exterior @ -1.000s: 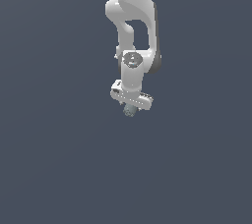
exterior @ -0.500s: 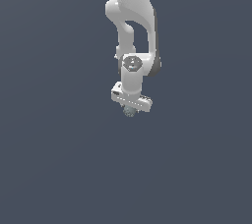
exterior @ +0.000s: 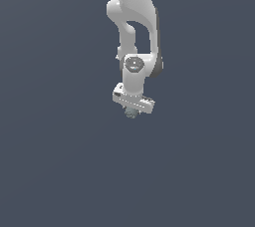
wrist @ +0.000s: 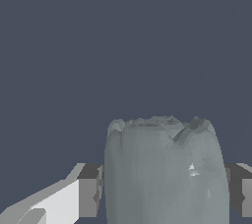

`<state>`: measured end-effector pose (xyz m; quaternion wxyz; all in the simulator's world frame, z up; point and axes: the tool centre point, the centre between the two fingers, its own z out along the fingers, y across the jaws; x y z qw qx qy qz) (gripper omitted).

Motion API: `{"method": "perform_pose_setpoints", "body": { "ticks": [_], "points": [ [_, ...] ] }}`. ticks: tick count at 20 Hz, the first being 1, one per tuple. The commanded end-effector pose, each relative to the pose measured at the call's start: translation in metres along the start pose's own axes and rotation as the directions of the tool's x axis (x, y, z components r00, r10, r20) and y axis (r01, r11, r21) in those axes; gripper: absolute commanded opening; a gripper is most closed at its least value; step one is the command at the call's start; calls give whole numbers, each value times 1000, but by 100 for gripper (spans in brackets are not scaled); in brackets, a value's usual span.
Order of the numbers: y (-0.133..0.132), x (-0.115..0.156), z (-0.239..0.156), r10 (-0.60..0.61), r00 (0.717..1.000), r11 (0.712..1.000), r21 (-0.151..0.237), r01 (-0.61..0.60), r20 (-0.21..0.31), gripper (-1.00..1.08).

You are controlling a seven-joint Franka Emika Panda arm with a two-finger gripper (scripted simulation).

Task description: Pick up the object and move it to a goal position.

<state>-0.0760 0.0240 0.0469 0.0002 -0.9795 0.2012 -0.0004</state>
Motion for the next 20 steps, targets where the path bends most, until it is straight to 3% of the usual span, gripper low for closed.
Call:
{"method": "perform_pose_setpoints", "body": {
  "ticks": [1, 10, 20],
  "points": [
    [-2, 0, -3, 0, 1000, 1000, 0, 0, -1, -100],
    [-28, 0, -44, 0, 1000, 1000, 0, 0, -1, -100],
    [-82, 0, -131, 1, 1000, 1000, -2, -1, -1, -100]
  ]
}}
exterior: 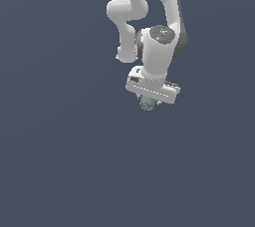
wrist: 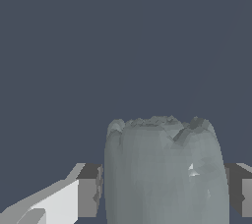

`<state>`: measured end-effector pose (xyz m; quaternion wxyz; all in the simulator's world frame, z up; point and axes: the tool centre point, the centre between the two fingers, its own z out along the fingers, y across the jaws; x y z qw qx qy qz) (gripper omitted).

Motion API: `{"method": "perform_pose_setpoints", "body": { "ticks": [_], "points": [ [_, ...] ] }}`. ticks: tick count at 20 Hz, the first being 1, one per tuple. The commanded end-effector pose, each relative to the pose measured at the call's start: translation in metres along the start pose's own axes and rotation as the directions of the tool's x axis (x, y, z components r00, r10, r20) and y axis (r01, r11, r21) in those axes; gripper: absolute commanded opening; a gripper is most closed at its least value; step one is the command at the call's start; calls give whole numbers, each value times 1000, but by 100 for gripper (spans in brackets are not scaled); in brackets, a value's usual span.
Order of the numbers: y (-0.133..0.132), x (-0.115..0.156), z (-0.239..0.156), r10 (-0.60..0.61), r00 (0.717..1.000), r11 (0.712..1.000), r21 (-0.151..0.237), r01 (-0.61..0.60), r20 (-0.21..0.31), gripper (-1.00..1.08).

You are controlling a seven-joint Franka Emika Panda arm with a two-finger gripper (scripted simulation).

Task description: Pick up the object and move it to a goal position.

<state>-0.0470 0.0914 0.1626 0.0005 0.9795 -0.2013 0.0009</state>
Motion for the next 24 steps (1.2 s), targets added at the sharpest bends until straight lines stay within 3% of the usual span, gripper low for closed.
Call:
{"method": "perform_pose_setpoints", "body": {
  "ticks": [1, 13, 24],
  "points": [
    [-15, 0, -25, 0, 1000, 1000, -1, 0, 0, -100],
    [-86, 2, -133, 1, 1000, 1000, 0, -1, 1, -100],
    [-130, 6, -199, 0, 1000, 1000, 0, 0, 2, -100]
  ]
}}
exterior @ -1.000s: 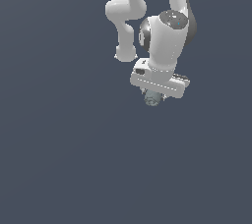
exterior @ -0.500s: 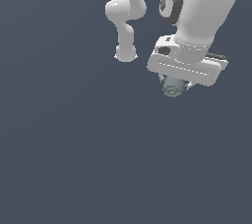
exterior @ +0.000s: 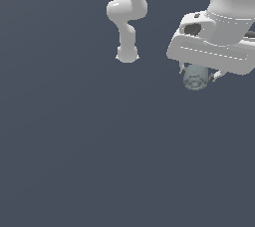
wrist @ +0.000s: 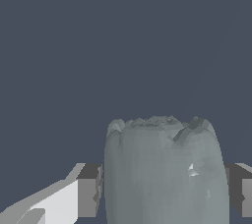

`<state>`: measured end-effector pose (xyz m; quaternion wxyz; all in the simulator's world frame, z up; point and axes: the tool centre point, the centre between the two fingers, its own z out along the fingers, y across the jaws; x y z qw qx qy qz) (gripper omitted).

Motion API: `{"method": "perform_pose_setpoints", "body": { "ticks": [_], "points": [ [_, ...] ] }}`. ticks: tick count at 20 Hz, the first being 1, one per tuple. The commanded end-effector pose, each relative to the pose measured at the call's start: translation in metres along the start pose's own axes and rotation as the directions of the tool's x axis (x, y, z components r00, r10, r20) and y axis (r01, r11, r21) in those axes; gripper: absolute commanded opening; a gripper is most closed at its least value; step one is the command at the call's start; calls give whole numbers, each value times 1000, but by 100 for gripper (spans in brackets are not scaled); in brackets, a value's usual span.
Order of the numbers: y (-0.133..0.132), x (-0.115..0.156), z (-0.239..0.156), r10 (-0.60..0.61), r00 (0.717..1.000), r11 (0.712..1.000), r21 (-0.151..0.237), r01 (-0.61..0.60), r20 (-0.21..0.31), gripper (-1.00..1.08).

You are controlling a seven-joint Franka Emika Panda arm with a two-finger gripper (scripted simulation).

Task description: Pick up the object and move it to a goal position.

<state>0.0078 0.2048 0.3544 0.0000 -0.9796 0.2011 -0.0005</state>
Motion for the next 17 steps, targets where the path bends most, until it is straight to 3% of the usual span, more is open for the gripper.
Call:
{"method": "perform_pose_setpoints", "body": {
  "ticks": [1, 17],
  "points": [
    [-7, 1, -11, 1, 1000, 1000, -1, -1, 1, -100],
    [-22, 4, -31, 1, 1000, 1000, -1, -1, 1, -100]
  ]
}}
